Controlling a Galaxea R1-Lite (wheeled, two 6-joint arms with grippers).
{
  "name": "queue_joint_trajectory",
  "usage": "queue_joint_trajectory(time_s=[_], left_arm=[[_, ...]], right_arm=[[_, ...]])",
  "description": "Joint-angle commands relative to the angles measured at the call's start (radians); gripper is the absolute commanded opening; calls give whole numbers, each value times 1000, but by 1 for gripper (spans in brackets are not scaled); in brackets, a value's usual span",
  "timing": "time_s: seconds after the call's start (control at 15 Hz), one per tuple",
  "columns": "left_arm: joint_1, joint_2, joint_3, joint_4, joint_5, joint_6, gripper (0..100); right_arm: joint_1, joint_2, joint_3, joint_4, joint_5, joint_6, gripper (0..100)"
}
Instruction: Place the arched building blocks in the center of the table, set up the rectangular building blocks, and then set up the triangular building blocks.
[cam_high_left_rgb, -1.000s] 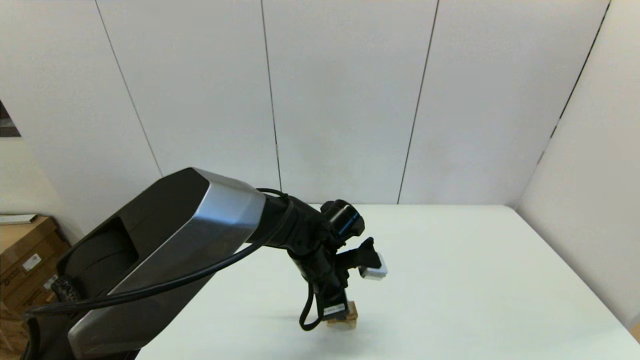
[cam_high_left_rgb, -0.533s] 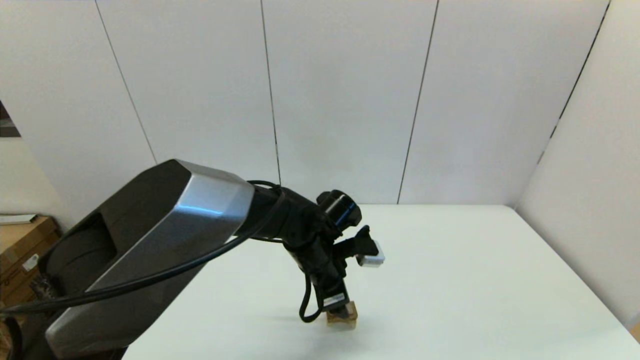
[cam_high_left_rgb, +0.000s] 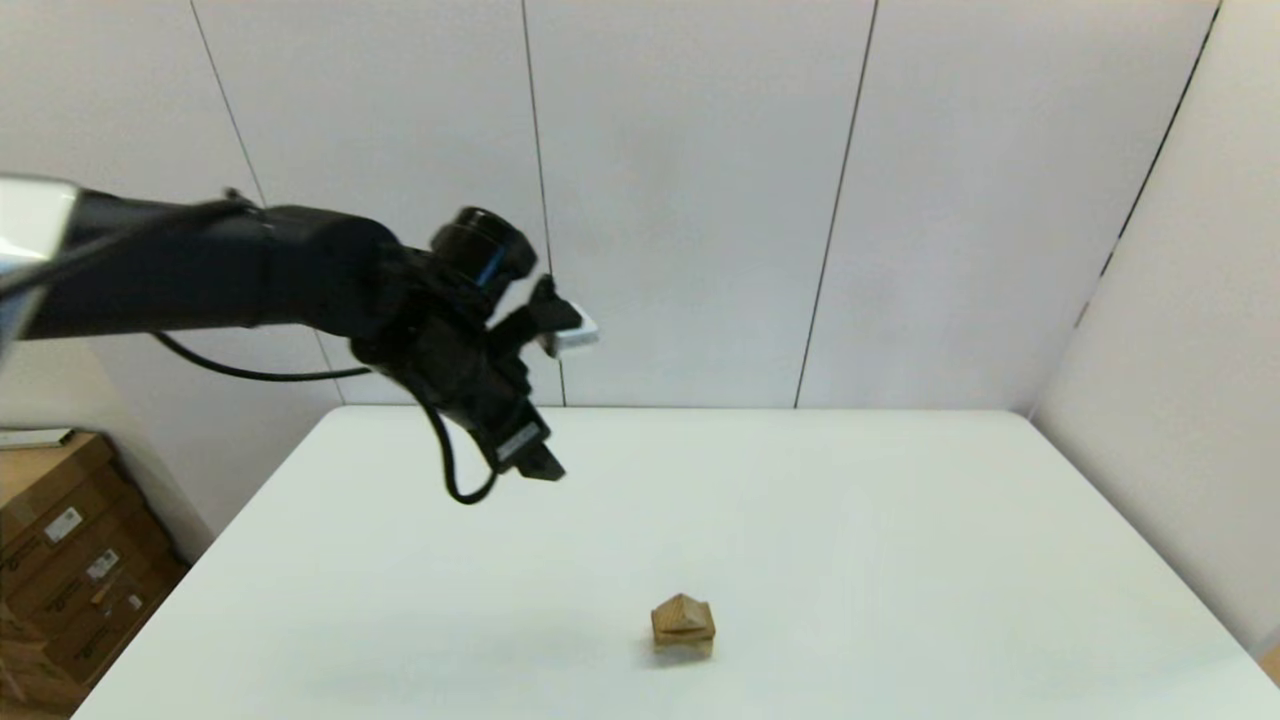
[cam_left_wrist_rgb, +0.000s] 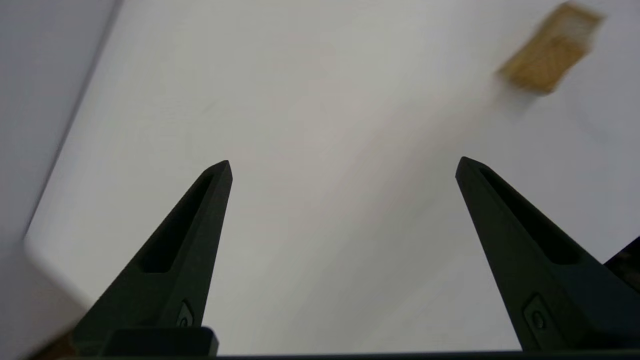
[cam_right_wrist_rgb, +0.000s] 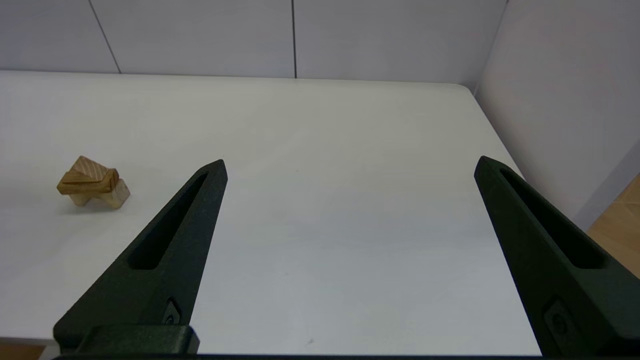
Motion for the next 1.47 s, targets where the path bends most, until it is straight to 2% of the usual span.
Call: queue_joint_trajectory(time_s=[0.07,0.33,0.53,0.87,1.07,1.2,1.47], left_arm=[[287,-454,249,46,108,-60,100],[410,-801,551,30,229,-86,100],[425,-1048,746,11,290,-157,100],[456,-1425,997,11,385,-154,100],[516,-1643,1132,11,389,-122,100],[517,-1738,1171,11,387,-122,100],[516,-1746,1227,-45,390,-171,100]], right_arm=[[0,0,0,0,1,-1,100],[0,0,0,0,1,-1,100],[0,0,0,0,1,-1,100],[0,0,0,0,1,-1,100],[0,0,0,0,1,-1,100],[0,0,1,0,1,-1,100],[0,0,0,0,1,-1,100]])
